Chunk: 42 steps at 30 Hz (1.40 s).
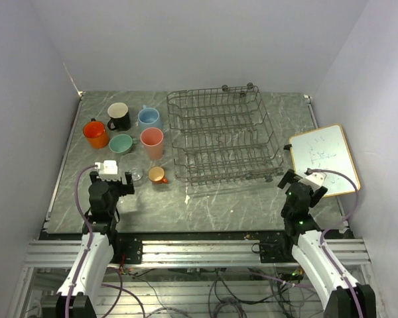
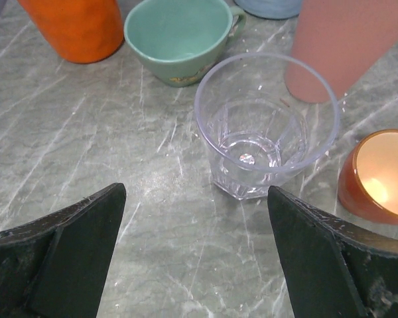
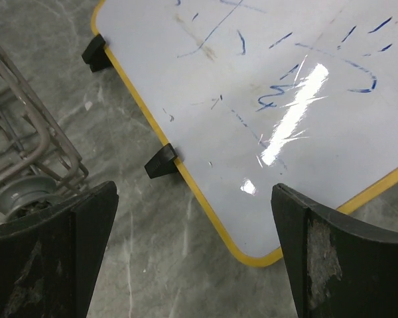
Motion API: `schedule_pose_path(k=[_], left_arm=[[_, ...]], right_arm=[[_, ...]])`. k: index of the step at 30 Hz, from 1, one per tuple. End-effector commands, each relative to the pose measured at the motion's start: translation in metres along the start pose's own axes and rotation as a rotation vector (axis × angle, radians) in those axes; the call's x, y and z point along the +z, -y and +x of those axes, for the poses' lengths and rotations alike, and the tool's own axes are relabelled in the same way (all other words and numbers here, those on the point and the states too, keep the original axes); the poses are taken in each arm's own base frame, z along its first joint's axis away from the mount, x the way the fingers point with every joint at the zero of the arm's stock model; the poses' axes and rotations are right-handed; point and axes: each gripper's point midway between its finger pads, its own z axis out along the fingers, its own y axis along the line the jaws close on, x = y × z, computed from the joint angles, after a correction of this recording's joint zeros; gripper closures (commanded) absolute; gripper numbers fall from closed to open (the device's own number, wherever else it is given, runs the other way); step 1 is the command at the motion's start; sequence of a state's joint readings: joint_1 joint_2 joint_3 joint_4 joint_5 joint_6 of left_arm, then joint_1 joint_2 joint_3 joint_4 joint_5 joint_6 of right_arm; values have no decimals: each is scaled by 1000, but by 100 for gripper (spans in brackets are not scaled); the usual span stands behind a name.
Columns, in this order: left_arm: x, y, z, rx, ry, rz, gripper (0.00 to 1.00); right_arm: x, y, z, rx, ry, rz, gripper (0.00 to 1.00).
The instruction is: Unload the cups from the dish rack
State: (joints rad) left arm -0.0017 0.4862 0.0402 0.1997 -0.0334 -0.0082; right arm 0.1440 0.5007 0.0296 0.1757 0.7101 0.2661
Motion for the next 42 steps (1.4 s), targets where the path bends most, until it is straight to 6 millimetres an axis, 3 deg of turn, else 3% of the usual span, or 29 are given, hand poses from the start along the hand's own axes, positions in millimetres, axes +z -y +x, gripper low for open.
schedule_pose_path(k=[1, 5, 14, 22, 28, 42], left_arm=[[1, -5, -25, -9, 80, -21, 1], [2, -5, -24, -9, 74, -24, 1], [2, -5, -25, -9, 78, -24, 1], [2, -5, -25, -9, 79, -23, 1], [2, -5, -25, -9, 80, -23, 1], [2, -5, -25, -9, 79, -23, 1]], right_arm=[[5, -6, -7, -8, 15, -3, 0], [3, 0, -8, 19, 31, 24, 0], [0, -27, -7, -55, 54, -152, 0], [-6, -33, -11, -60, 95, -214, 0], [-11, -50, 0, -114, 103, -329, 0], [-10, -46, 1, -101, 103, -306, 0]])
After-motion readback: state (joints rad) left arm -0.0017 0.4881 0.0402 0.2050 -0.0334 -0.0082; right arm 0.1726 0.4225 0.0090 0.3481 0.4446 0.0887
